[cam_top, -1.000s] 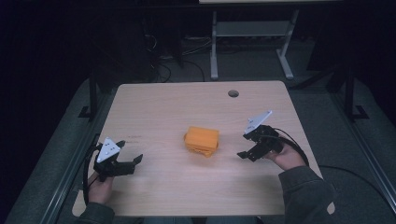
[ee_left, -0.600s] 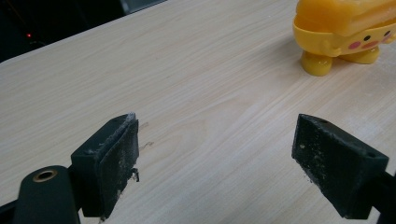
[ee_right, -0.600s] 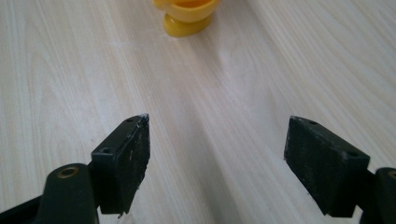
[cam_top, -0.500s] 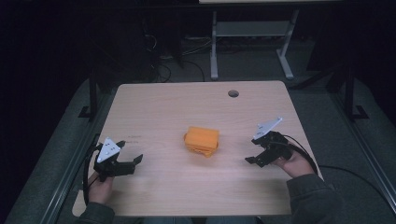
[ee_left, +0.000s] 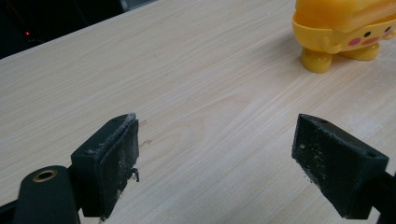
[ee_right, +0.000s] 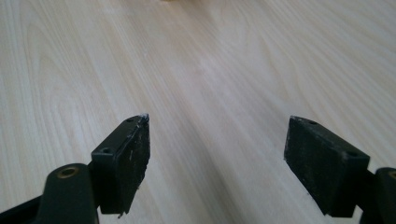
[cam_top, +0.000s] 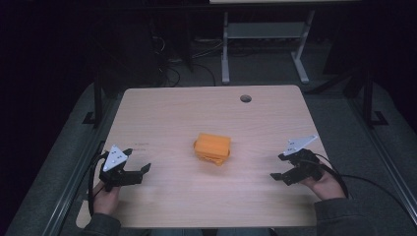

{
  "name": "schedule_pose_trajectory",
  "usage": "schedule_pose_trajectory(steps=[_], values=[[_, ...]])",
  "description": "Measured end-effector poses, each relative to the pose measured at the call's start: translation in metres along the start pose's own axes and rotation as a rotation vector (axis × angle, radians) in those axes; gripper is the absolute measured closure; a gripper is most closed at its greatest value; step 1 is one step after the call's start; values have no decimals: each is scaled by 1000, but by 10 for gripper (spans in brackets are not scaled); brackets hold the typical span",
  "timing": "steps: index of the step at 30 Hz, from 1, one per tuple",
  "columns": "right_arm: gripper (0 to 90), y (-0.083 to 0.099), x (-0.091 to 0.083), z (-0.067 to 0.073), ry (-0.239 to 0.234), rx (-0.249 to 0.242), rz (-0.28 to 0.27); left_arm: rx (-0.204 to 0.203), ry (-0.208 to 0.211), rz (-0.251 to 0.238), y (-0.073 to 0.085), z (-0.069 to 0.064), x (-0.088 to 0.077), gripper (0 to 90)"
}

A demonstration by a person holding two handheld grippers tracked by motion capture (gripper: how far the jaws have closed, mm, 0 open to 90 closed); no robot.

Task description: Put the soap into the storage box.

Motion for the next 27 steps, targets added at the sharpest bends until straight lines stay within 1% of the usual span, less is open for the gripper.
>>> schedule_pose_trajectory(steps=[1, 7, 8, 10, 14, 21, 25, 26, 27], values=[[221, 0, 0, 0, 0, 0, 0, 0, 1, 1, 0, 0, 0, 141], [221, 18, -3, 2, 11, 26, 3, -1, 5, 1, 0, -1, 1, 141], [221, 24, -3, 2, 12, 36, 3, 0, 6, 2, 0, -1, 1, 141], [221, 27, -3, 2, 13, 40, 1, 2, 8, 1, 0, -2, 1, 141], [221, 37, -2, 6, 17, 62, 0, 2, 10, 0, 0, -2, 1, 141], [221, 47, -1, 11, 18, 74, -2, 2, 13, 3, 0, -3, 2, 141], [221, 50, -3, 12, 29, 77, -17, 6, 14, 7, 0, -3, 2, 141], [221, 53, -4, 15, 34, 88, -24, 4, 15, 4, 0, -4, 2, 141], [221, 53, -4, 15, 34, 88, -24, 4, 15, 4, 0, -4, 2, 141]])
Point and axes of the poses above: each handheld gripper's, and its own axes: x roughly forward along the jaws, y roughly out of its underside, z roughly to its left, the point moved 7 cm from there along x, roughly forward along the jaws, and after that the axes turned 8 degrees about y, right-handed, at the moved point
